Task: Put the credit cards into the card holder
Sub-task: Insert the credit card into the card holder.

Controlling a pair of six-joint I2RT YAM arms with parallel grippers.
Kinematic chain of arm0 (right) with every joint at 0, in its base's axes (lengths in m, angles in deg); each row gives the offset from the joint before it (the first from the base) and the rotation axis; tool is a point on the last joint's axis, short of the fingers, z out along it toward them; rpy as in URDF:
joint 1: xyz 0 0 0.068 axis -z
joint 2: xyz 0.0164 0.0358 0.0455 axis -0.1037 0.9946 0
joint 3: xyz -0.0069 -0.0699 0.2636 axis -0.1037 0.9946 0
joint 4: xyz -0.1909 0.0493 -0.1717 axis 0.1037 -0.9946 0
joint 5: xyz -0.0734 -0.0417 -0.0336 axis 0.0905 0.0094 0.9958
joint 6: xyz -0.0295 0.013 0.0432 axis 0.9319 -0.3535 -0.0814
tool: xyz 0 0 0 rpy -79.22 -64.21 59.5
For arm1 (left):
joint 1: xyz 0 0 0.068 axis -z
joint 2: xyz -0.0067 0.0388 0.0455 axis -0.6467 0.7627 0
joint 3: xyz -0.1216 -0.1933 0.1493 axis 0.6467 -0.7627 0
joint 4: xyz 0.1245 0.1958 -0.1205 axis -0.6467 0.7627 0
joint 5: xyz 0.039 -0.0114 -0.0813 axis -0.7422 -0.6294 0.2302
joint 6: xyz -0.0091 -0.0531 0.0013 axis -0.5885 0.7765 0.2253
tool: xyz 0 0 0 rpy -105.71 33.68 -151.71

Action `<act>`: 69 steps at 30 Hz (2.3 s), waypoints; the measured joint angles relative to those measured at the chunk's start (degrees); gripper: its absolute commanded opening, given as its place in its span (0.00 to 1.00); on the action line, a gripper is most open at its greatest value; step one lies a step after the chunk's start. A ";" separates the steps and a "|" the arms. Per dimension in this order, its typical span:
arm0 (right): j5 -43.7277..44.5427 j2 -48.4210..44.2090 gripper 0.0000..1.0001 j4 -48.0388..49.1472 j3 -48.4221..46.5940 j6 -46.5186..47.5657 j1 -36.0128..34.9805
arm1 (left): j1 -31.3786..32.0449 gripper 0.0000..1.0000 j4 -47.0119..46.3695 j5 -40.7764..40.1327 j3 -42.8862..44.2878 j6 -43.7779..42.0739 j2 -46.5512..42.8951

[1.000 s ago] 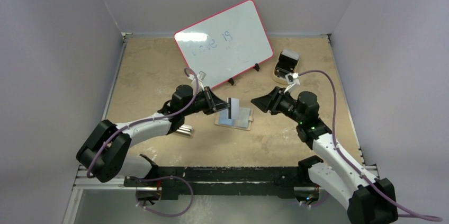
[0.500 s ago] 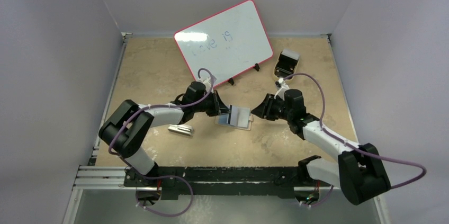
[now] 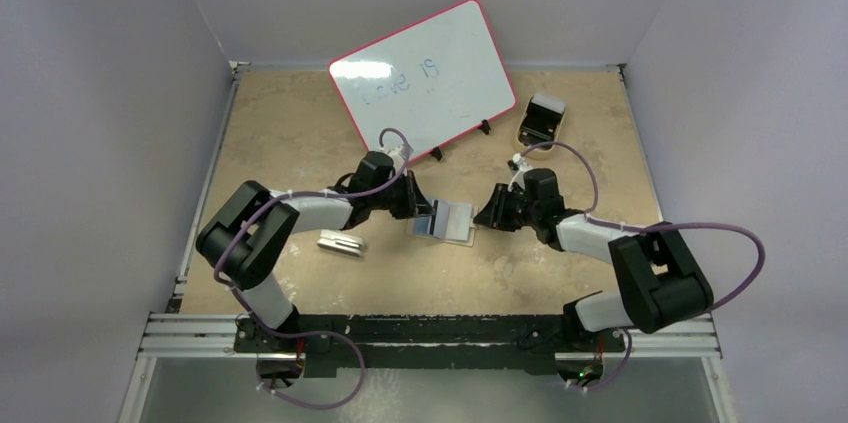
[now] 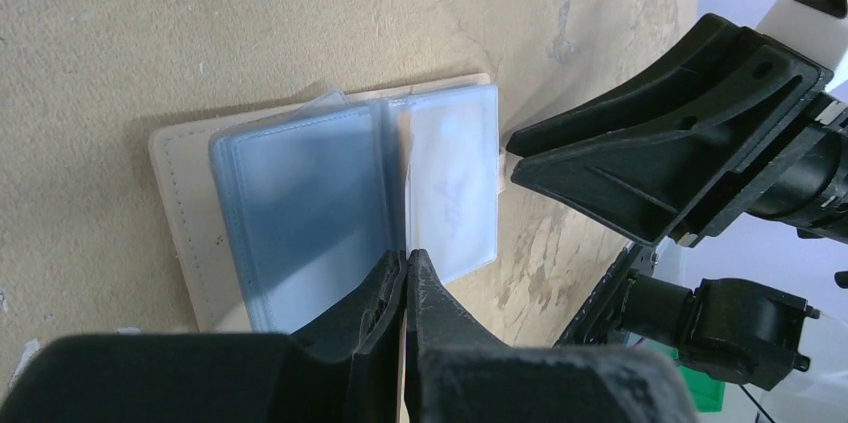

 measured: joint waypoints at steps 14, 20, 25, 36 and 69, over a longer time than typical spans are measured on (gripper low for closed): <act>-0.39 3.72 0.29 2.12 -0.83 1.31 0.00 | -0.04 0.00 1.27 0.00 1.57 -1.25 2.03; -0.48 3.85 0.24 2.23 -0.98 1.44 0.00 | -0.04 0.00 1.77 -0.52 1.86 -1.46 2.47; -0.48 4.33 0.24 2.75 -0.96 1.46 0.00 | -0.04 0.00 2.03 -1.14 2.27 -1.40 3.15; -0.52 4.72 0.23 3.15 -0.96 1.44 0.00 | -0.04 0.00 2.10 -3.06 2.71 -0.96 3.69; -0.92 5.40 0.23 4.31 -0.98 1.46 0.00 | 2.19 0.00 8.85 -4.09 7.54 -6.14 4.44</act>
